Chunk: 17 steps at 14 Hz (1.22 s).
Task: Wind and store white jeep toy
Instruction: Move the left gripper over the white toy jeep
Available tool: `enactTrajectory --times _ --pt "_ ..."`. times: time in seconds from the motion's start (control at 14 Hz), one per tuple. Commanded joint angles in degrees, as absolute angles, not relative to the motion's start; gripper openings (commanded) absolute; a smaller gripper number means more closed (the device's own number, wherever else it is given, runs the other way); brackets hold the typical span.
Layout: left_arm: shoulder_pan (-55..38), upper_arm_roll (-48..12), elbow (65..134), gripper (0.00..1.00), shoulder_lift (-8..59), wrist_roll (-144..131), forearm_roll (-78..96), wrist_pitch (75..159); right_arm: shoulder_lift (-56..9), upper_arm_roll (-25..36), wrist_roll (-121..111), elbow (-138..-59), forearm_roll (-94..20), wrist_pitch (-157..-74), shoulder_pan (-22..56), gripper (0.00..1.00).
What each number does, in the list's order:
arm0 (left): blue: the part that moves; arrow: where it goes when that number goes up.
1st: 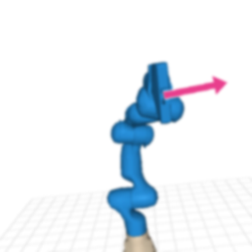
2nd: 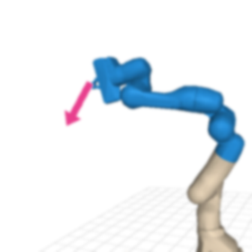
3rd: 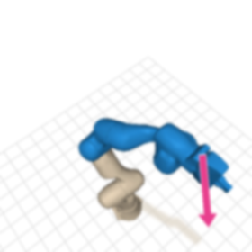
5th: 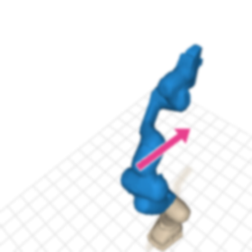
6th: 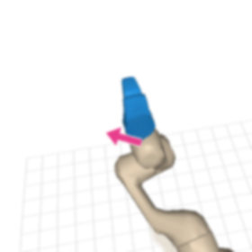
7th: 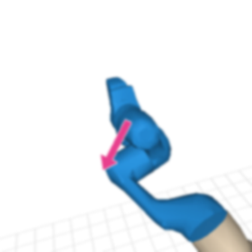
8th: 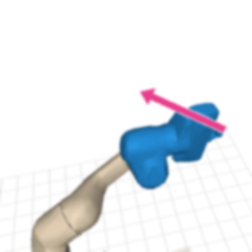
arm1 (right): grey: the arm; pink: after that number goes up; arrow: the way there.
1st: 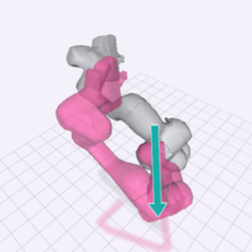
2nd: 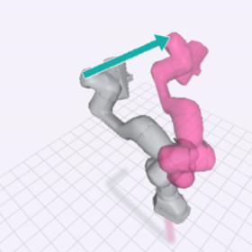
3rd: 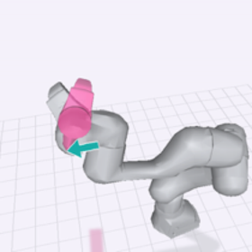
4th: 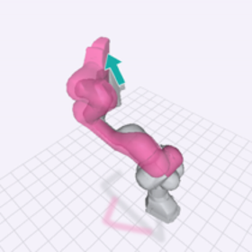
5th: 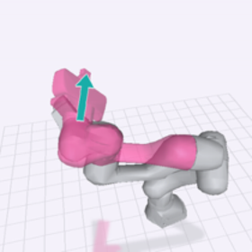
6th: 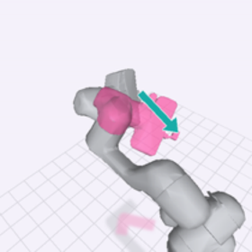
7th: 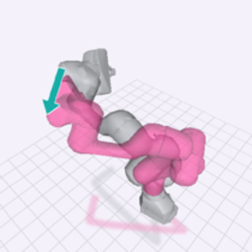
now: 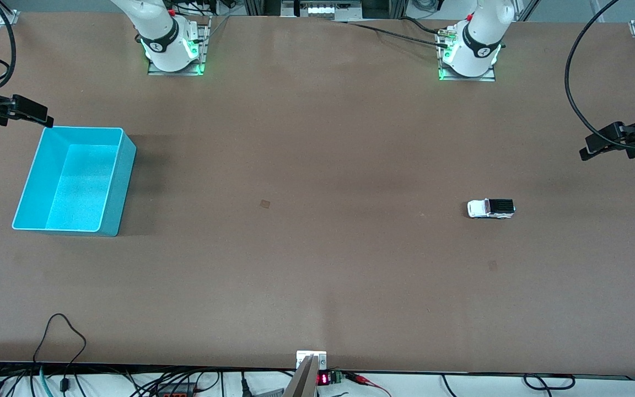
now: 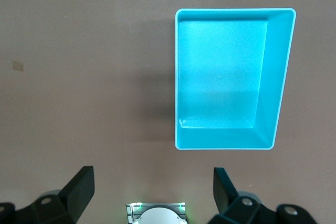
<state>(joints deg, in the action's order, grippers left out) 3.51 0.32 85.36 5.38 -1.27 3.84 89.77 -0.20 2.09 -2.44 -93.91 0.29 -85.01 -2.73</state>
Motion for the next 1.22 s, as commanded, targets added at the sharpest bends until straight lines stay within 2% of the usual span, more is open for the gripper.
enactTrajectory --times 0.0,0.43,0.86,1.15 --pt "3.78 0.17 85.6 1.0 4.05 -1.14 3.16 88.95 0.09 2.02 -2.02 -93.43 0.7 -85.08 -2.9 1.0" --pt "3.6 0.18 85.52 1.0 5.18 -2.28 3.34 88.77 0.09 2.02 -2.29 -93.43 0.79 -85.17 -2.9 1.0" --pt "1.85 -1.05 85.95 1.0 10.54 -2.02 3.43 88.42 -1.58 2.02 -2.46 -93.08 0.44 -85.78 -2.9 1.0" --pt "1.76 -1.23 94.28 1.0 10.9 -1.58 3.34 90.6 -6.06 2.11 -3.07 -92.81 0.62 -84.82 -3.25 1.0"
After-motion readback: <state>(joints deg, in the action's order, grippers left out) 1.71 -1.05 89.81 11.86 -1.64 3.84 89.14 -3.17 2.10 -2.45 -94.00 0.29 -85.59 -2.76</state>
